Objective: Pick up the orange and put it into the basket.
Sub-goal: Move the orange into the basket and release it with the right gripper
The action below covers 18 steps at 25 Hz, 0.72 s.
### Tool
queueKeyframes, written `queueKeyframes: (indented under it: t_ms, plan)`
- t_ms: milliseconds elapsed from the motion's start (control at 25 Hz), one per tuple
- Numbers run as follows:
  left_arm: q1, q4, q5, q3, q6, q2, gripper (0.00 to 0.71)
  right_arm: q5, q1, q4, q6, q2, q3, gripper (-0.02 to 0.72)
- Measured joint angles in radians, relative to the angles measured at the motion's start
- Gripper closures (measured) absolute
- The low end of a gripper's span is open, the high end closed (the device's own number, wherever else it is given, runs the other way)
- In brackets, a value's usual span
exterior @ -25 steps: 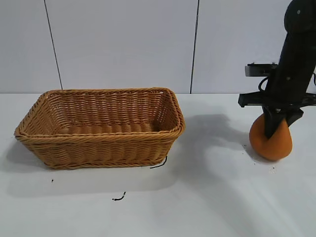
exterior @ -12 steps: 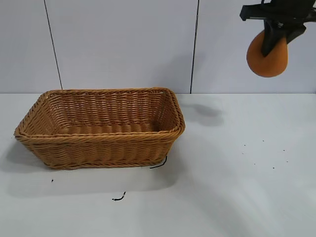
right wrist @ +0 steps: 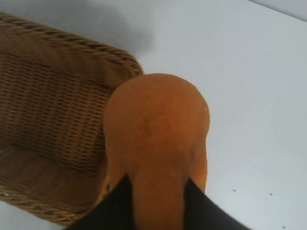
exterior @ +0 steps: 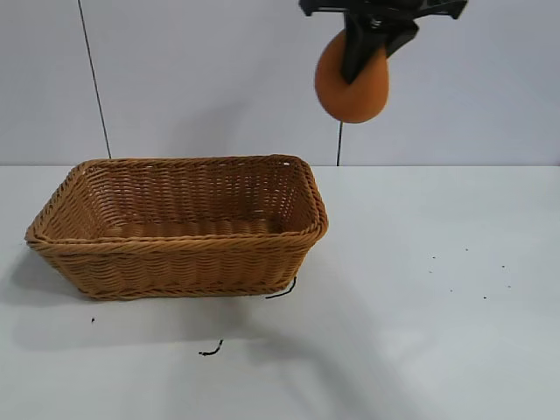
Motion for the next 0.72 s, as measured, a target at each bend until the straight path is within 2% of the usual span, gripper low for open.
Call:
queueKeyframes:
  t_ms: [240,480,640,720]
  plan:
    - [0.000,0.000,0.000,0.000,0.000,0.000,0.071,-0.101,0.148,0.006,0.014,0.103,-0.001,0.624]
    - [0.000,0.000,0.000,0.000,0.000,0.000,0.071,-0.240,0.176,0.019,0.022,0.241,-0.001,0.624]
    - [0.000,0.000,0.000,0.000,0.000,0.000,0.071,-0.242,0.176,0.028,0.022,0.296,-0.001,0.621]
    - [0.000,0.000,0.000,0.000,0.000,0.000,0.071,-0.242,0.176,0.035,0.022,0.301,-0.001,0.537]
